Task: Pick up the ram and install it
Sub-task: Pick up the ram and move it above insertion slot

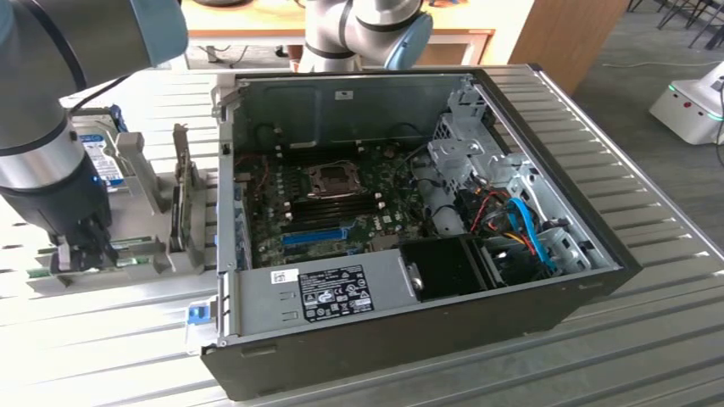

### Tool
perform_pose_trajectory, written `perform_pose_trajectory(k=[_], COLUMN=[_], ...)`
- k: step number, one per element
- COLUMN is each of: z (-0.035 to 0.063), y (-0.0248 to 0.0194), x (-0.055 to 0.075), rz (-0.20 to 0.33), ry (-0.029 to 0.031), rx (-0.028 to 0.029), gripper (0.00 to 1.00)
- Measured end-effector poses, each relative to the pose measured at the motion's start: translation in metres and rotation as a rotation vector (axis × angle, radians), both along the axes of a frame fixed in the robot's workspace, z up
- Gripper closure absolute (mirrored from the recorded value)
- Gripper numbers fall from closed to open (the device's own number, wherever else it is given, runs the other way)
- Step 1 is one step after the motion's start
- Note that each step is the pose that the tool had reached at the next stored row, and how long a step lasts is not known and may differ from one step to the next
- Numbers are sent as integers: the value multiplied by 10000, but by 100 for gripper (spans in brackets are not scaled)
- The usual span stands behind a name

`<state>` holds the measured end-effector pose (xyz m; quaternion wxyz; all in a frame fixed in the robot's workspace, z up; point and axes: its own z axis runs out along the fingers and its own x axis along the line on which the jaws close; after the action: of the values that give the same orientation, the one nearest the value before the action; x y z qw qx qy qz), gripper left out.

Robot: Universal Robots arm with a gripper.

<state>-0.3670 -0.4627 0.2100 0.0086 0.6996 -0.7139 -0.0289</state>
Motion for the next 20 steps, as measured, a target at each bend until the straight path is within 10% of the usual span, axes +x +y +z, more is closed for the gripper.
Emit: perform_pose_trajectory(k=[20], z=[172], y=[0], x=[1], rz=[0], ry=[16], rx=[1], gripper=[88])
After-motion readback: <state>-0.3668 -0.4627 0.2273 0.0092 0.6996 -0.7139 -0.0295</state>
